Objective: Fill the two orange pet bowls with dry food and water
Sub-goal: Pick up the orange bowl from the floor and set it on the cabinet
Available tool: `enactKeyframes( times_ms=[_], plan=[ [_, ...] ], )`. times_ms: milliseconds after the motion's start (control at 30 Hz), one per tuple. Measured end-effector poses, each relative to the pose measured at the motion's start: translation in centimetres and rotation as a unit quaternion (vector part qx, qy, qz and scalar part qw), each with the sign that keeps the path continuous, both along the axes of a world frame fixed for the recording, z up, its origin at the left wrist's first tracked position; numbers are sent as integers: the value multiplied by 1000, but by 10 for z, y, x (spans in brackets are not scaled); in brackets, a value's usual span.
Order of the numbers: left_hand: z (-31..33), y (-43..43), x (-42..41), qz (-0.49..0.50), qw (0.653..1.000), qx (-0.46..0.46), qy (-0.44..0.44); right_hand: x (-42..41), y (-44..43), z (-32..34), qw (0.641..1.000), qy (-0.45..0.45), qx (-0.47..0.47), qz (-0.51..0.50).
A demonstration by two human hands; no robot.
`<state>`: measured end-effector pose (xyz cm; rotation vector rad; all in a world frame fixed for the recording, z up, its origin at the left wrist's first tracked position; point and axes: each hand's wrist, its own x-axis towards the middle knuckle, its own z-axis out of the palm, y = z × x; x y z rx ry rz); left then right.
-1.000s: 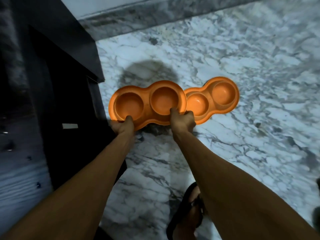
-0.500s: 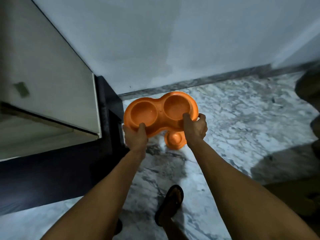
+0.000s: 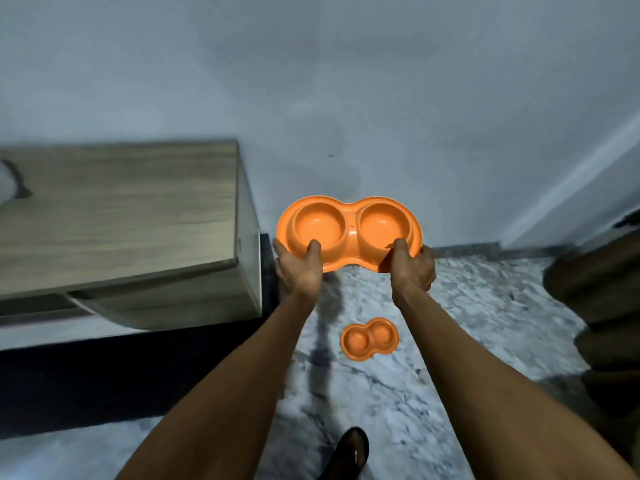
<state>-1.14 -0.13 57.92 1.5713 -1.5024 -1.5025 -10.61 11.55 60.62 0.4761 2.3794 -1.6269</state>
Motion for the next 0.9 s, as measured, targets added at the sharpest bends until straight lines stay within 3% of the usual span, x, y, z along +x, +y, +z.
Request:
enactKeyframes(
  times_ms=[333,600,900],
  plan=[
    [64,-128,195,70,995,-47,44,186,-122,63,996,41,-47,69],
    [80,-235,352,147,987,-61,29,320,-238,75,985,21,-72,156],
    [74,-342,466,223,973,-62,-13,415,-364,61,967,-16,-92,237]
  ],
)
